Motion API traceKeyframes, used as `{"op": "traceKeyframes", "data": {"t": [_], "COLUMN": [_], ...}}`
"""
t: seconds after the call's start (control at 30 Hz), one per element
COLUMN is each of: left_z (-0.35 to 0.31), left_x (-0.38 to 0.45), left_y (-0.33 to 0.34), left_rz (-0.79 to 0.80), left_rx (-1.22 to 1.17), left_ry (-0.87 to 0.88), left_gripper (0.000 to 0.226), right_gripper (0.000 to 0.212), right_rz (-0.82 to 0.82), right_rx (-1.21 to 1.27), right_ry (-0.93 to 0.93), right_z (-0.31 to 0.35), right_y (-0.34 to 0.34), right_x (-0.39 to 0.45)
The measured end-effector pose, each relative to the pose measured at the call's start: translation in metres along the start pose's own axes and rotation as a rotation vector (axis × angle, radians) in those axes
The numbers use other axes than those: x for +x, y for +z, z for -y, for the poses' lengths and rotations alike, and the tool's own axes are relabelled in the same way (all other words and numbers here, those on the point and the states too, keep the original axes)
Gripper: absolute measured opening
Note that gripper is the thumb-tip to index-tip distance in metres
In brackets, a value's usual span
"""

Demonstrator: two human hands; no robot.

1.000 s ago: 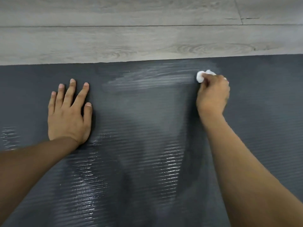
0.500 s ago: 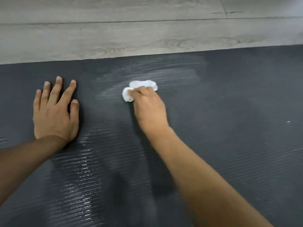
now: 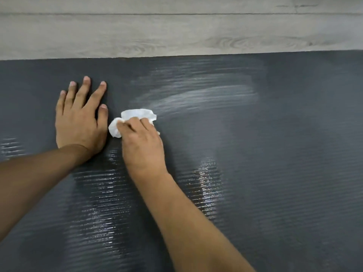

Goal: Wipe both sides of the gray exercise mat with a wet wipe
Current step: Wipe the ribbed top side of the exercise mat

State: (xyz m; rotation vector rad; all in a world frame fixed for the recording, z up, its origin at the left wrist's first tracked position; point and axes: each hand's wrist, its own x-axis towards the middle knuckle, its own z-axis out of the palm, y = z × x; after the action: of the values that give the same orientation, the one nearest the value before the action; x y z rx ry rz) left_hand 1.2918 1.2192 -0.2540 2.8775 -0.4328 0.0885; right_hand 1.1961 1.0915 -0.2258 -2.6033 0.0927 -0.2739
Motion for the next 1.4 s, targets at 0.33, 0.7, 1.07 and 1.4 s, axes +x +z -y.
{"op": "traceKeyframes", "data": {"t": [0.33,0.7,1.07,1.4], "left_z": [0.002,-0.027,-0.077,-0.073], "left_x": [0.001,-0.05,-0.306,-0.299], "left_y": [0.0,-0.025,-0.032,-0.027], "left_rz": [-0.059,-0.133,0.151,0.129], "left_rx": [-0.013,0.087,-0.075,-0.039], "left_ry": [0.017,-0.051,-0.196,-0.189], "left_gripper": [0.053,0.047,0.063,0.066], "right_gripper": [0.034,0.033,0.033,0.032], "right_rz": [-0.381,-0.483,-0.536,-0.5], "right_rx": [-0.146,-0.156,-0.178,-0.192], "right_ry": [0.423,0.28,0.255,0.315], "right_z": [-0.211,-0.221,-0.236,-0.222], "right_y": [-0.125,-0.107,-0.11,-0.108], "right_x": [-0.05,-0.052,-0.049,-0.05]}}
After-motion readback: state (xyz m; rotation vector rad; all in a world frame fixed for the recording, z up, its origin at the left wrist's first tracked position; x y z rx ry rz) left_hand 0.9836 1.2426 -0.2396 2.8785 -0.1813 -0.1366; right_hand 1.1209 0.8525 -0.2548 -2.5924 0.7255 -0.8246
